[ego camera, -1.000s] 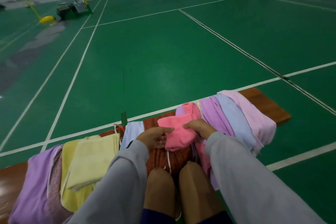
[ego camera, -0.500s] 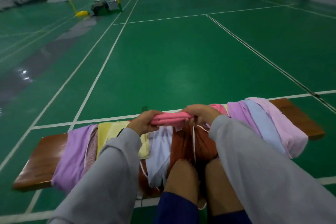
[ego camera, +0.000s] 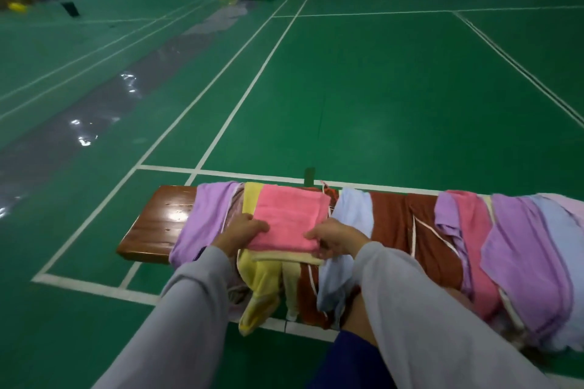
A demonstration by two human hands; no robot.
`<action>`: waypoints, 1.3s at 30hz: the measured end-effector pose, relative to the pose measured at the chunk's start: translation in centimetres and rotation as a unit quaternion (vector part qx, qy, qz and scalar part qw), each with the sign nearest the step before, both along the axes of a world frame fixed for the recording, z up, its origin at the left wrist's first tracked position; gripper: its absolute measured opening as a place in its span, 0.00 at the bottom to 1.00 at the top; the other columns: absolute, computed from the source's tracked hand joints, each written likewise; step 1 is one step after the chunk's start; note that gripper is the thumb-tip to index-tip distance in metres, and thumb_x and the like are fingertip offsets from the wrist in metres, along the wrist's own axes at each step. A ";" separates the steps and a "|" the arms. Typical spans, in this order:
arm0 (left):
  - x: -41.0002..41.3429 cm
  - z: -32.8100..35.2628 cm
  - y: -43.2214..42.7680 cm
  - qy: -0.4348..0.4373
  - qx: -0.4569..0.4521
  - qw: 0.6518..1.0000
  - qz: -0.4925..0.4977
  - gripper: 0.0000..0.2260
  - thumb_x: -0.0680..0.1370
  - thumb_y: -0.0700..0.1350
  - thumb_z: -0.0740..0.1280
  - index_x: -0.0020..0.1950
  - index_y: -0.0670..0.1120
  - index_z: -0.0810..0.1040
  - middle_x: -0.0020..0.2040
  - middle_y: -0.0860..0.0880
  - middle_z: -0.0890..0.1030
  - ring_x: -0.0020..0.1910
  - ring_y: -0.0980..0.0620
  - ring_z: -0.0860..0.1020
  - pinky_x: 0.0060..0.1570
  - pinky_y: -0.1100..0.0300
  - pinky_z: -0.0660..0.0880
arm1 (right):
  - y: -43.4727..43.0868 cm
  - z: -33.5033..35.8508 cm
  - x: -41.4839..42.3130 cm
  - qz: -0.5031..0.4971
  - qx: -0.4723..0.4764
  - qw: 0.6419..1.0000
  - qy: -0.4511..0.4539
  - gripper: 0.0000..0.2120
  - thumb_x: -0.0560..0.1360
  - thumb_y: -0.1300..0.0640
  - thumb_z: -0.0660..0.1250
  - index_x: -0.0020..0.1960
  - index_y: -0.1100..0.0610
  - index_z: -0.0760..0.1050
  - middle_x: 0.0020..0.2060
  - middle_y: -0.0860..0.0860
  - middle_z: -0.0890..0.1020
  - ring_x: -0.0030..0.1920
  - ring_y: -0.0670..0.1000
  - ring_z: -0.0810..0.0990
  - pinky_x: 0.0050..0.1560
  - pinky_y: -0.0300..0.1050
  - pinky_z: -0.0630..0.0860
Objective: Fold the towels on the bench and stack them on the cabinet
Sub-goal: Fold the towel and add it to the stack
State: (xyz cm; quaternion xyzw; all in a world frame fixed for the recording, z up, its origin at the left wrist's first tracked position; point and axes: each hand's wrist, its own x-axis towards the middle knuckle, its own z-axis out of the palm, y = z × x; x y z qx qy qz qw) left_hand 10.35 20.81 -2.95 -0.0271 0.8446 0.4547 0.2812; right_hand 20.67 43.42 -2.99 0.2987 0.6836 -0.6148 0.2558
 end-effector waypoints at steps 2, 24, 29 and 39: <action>-0.4 1.2 -0.3 -0.054 0.016 0.998 -0.028 0.20 0.73 0.41 0.75 0.62 0.35 0.76 0.53 0.40 0.83 0.43 0.42 0.84 0.42 0.48 0.84 | 0.6 0.7 -0.9 0.032 0.022 0.999 -0.003 0.12 0.80 0.63 0.68 0.58 0.60 0.67 0.42 0.58 0.73 0.35 0.56 0.77 0.29 0.46 0.80; 0.5 1.7 0.9 -0.121 0.064 0.990 -0.026 0.33 0.68 0.58 0.81 0.64 0.40 0.76 0.56 0.43 0.84 0.53 0.43 0.83 0.52 0.49 0.82 | -0.1 1.9 -0.8 -0.080 0.001 0.993 0.087 0.24 0.76 0.54 0.75 0.68 0.57 0.72 0.53 0.53 0.81 0.51 0.53 0.81 0.47 0.48 0.79; 0.9 3.8 1.4 -0.228 0.164 0.959 -0.024 0.31 0.71 0.54 0.80 0.67 0.40 0.75 0.57 0.38 0.85 0.52 0.38 0.85 0.53 0.46 0.83 | -0.2 3.3 -1.8 -0.107 -0.074 0.991 0.014 0.27 0.73 0.51 0.77 0.67 0.57 0.71 0.58 0.58 0.83 0.58 0.60 0.82 0.62 0.56 0.79; 1.8 6.4 -2.2 -0.174 0.328 0.927 0.055 0.27 0.75 0.51 0.76 0.69 0.44 0.70 0.49 0.37 0.85 0.51 0.37 0.83 0.57 0.42 0.80 | -3.3 6.9 -2.6 -0.144 -0.197 0.964 0.103 0.22 0.76 0.49 0.73 0.65 0.59 0.75 0.47 0.60 0.85 0.47 0.59 0.84 0.49 0.54 0.82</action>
